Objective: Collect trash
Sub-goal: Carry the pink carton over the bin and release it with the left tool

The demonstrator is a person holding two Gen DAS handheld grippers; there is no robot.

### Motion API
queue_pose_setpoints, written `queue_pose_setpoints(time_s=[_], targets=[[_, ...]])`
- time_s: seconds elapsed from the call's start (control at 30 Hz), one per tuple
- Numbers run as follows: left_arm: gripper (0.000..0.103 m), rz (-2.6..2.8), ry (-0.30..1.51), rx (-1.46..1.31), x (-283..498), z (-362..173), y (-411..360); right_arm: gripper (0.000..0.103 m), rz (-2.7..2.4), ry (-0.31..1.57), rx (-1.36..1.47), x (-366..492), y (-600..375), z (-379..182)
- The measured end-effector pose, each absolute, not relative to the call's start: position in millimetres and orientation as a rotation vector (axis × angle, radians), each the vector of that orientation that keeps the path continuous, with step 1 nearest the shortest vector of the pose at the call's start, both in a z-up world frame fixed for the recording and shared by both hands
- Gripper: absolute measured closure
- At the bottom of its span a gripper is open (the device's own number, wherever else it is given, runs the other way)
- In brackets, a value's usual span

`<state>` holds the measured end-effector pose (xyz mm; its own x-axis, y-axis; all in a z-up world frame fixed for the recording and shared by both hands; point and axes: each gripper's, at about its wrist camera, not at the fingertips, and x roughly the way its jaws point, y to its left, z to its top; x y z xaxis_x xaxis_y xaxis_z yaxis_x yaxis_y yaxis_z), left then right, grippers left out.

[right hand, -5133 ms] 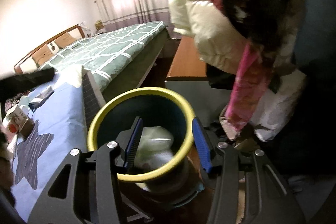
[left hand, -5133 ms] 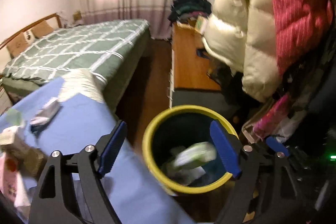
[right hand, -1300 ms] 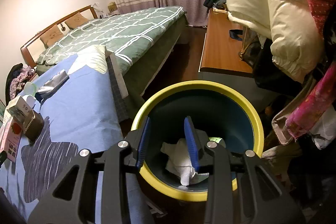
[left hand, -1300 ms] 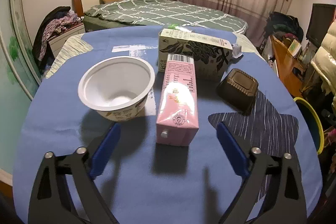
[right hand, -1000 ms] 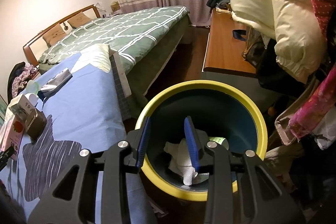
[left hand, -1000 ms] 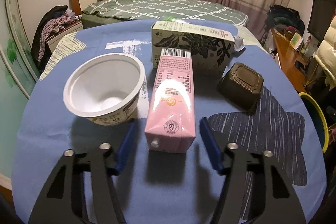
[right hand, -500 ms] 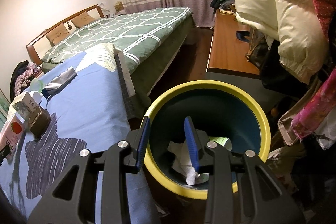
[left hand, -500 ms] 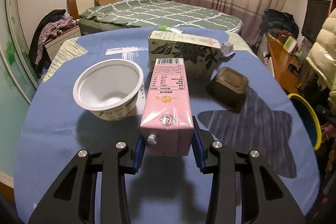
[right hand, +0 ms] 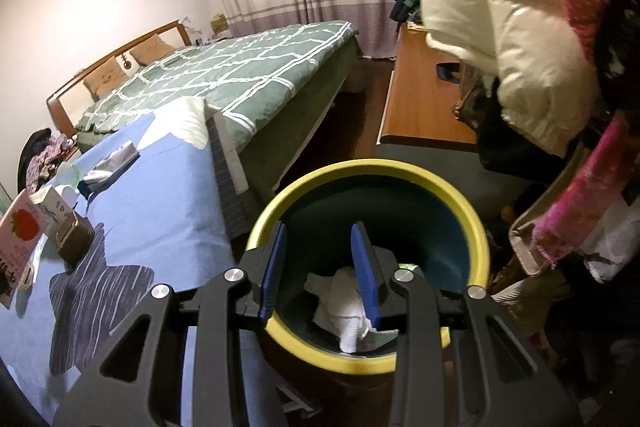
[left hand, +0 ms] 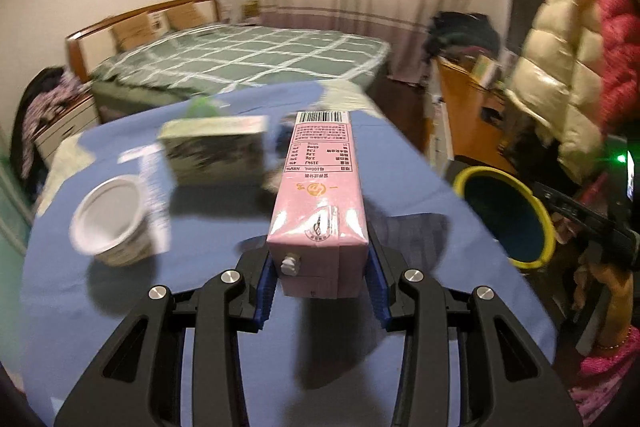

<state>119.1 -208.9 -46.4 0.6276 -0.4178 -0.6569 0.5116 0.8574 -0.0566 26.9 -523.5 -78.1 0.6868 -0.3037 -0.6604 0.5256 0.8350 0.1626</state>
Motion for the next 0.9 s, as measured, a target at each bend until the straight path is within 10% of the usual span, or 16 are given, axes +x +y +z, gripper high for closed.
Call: queue_pose_setpoints(time_s=[0.8, 0.9], targets=[[0.063, -0.891, 0.8, 0.333, 102.6, -73.7, -482.7, 0.064, -0.594, 0.597, 0.409, -48.1, -583.4, -72.6], [0.037, -0.869, 0.784, 0.337, 104.9, -77.5, -496.7, 0.064, -0.595, 0.606, 0.418, -49.5, -587.2, -76.4]])
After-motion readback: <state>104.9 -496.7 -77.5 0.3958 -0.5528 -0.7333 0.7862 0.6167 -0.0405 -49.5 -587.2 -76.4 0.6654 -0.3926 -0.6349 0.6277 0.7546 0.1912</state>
